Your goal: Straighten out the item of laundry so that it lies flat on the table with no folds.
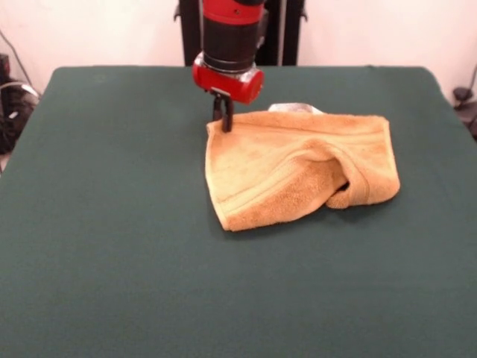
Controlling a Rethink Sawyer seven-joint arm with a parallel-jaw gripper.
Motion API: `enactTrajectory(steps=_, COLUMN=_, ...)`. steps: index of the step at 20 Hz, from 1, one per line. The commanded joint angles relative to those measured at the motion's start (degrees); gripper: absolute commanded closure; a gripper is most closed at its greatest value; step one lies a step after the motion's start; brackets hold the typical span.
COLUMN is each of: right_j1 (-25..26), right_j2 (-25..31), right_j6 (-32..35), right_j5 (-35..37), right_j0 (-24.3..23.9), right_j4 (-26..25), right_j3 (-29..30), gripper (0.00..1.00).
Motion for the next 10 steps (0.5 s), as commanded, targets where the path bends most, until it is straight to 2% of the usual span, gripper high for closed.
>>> enactTrajectory(steps=1, right_j1=1.38, right_j2=2.11, right_j6=9.71, right_j5=-0.33, right_j0=-0.61, right_j4=-1.91, right_j3=2.61, gripper=1.00)
enactTrajectory(steps=10, right_j1=2.11, right_j2=1.74, right_j6=9.21, right_j5=-0.26, right_j0=-1.74, right_j4=-3.83, right_j3=1.05, gripper=1.00)
